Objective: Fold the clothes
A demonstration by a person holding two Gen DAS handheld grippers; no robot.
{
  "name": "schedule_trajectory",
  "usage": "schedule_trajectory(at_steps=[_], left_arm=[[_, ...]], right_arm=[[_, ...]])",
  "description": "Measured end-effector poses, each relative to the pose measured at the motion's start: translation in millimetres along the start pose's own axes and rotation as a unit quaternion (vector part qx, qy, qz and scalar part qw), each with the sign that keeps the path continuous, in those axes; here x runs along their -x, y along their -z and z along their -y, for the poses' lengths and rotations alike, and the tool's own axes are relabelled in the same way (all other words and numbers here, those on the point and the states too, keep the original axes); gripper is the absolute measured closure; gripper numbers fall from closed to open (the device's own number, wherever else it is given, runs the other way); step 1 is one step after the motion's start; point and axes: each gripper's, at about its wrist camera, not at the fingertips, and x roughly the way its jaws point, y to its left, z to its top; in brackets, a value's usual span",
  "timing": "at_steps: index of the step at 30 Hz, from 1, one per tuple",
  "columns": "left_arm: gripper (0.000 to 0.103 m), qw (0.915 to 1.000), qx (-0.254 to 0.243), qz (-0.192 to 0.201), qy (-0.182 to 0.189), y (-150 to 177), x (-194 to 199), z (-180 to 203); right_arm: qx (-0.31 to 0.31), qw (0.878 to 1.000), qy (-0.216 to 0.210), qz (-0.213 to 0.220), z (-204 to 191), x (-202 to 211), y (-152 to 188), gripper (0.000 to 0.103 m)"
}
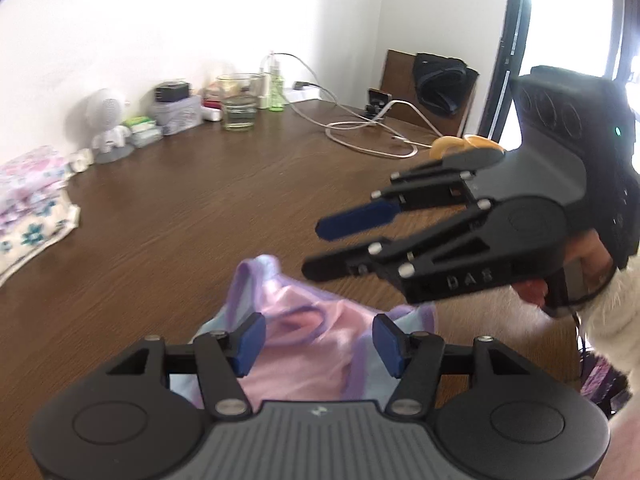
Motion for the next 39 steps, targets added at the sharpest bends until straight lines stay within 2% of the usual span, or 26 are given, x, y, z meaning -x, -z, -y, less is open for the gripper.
schedule_trajectory(at_steps=[5,9,10,11,13,16,17,19,20,22,23,28,30,32,34,39], left_arm=[[0.045,0.9986,0.023,0.001,-0.047,9.3,17.6,-27.8],[0.046,0.9986,0.034,-0.003,-0.04,6.3,13.7,-45.7],[0.047,0.9988,0.032,-0.004,-0.036,4.6,11.0,-48.1],[0.047,0.9991,0.028,-0.006,-0.032,2.8,7.5,-49.7],[0.047,0.9995,0.015,-0.012,-0.025,-1.1,-1.2,-51.2],[0.048,0.9996,-0.008,-0.018,-0.022,-2.9,-15.1,-47.8],[0.052,0.9995,-0.015,-0.021,-0.02,-3.0,-20.4,-46.4],[0.069,0.9991,-0.027,-0.026,-0.018,-2.0,-29.0,-42.6],[0.073,0.9989,-0.034,-0.027,-0.018,-1.1,-32.2,-40.4],[0.094,0.9985,-0.046,-0.022,-0.021,2.0,-33.5,-35.3],[0.097,0.9983,-0.05,-0.017,-0.024,3.3,-32.3,-33.0],[0.097,0.9967,-0.073,-0.002,-0.034,10.9,-24.4,-20.5],[0.097,0.996,-0.082,0.0,-0.036,13.2,-23.1,-16.6],[0.097,0.9956,-0.085,0.001,-0.038,14.7,-22.4,-14.2],[0.097,0.996,-0.081,0.004,-0.037,15.0,-21.5,-13.4],[0.097,0.9968,-0.069,0.009,-0.038,14.4,-18.4,-16.1]], right_arm=[[0.053,0.998,0.01,-0.026,-15.8,-25.7,-25.3,0.067],[0.079,0.994,0.011,-0.074,-25.1,-54.2,-38.5,0.068],[0.087,0.992,0.015,-0.088,-27.6,-60.5,-39.1,0.074],[0.092,0.991,0.018,-0.099,-29.1,-63.4,-38.0,0.085],[0.1,0.988,0.024,-0.117,-31.2,-66.1,-34.7,0.096],[0.117,0.987,0.034,-0.104,-35.8,-51.7,-27.3,0.097],[0.122,0.987,0.037,-0.098,-37.5,-45.8,-25.1,0.097],[0.129,0.987,0.04,-0.088,-41.4,-34.2,-20.9,0.097],[0.13,0.987,0.04,-0.084,-43.2,-29.2,-19.4,0.097],[0.135,0.987,0.038,-0.079,-46.0,-20.7,-15.4,0.097],[0.138,0.986,0.039,-0.081,-46.6,-19.5,-13.0,0.097],[0.135,0.984,0.049,-0.101,-47.3,-22.7,1.2,0.093],[0.13,0.985,0.053,-0.099,-50.0,-23.8,6.0,0.085],[0.126,0.986,0.061,-0.088,-54.5,-24.0,8.0,0.072],[0.123,0.987,0.075,-0.075,-60.2,-23.1,9.7,0.066],[0.074,0.991,0.091,-0.063,-53.8,-14.4,13.6,0.066]])
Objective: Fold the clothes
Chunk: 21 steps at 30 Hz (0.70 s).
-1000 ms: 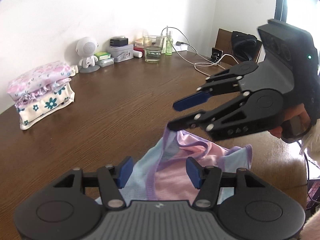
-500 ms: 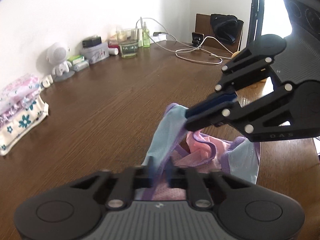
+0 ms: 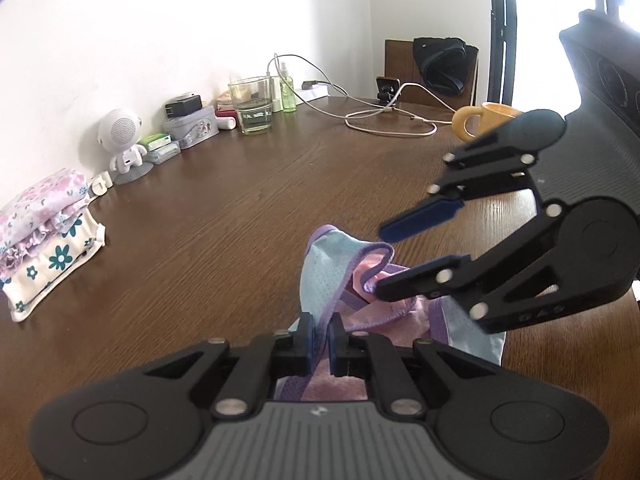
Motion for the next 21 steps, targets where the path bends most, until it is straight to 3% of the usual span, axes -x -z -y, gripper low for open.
schedule_trajectory(at_steps=[3,5,8,11,14,17,21], left_arm=[[0.095,1.0,0.002,-0.007,0.004,-0.8,-2.9,-0.5],[0.09,0.9998,0.009,-0.013,0.008,-2.7,-5.8,-2.0],[0.081,0.9996,0.022,-0.002,0.019,-8.2,-2.4,-0.8],[0.081,0.9986,0.021,0.02,0.044,-16.1,5.1,4.0],[0.078,0.9986,0.01,0.024,0.045,-25.8,1.6,9.0],[0.057,0.9991,0.014,0.031,0.024,-33.1,-5.4,9.0],[0.044,0.9989,0.028,0.018,0.033,-39.6,-16.8,-0.3]], right_arm=[[-0.022,1.0,-0.007,-0.01,11.4,3.3,5.1,0.073],[-0.028,0.999,-0.024,-0.023,15.1,0.0,8.6,0.088],[-0.027,0.998,-0.041,-0.034,14.1,-7.0,12.1,0.095],[-0.025,0.998,-0.04,-0.031,10.4,-10.4,13.5,0.096],[-0.022,0.999,-0.038,-0.029,7.9,-11.0,15.4,0.096],[-0.021,0.999,-0.038,-0.026,5.4,-11.1,16.4,0.096],[-0.021,0.999,-0.039,-0.022,5.3,-9.2,18.0,0.096]])
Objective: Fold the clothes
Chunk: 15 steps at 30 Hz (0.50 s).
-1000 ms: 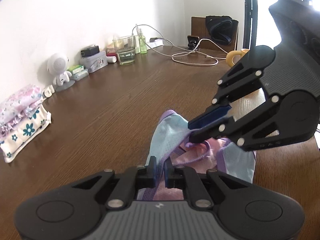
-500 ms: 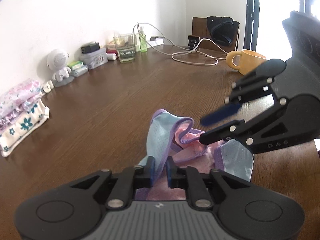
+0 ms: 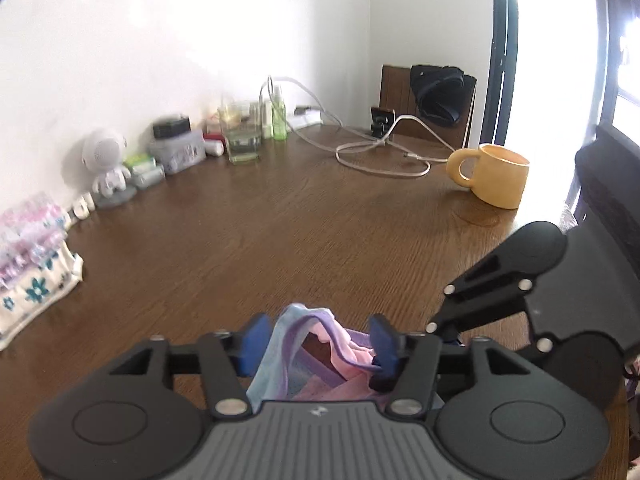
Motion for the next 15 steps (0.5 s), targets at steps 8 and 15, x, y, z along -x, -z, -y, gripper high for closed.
schedule_trajectory(at_steps=[8,15], left_arm=[[0.1,0.9992,-0.007,-0.022,0.032,-1.9,-18.6,-12.1],[0.1,0.9989,-0.043,0.01,0.011,-6.1,-5.4,-4.7]], right_arm=[[-0.018,1.0,-0.011,0.019,9.5,10.8,1.5,0.094],[-0.054,0.998,-0.013,0.026,35.0,20.9,-1.5,0.094]])
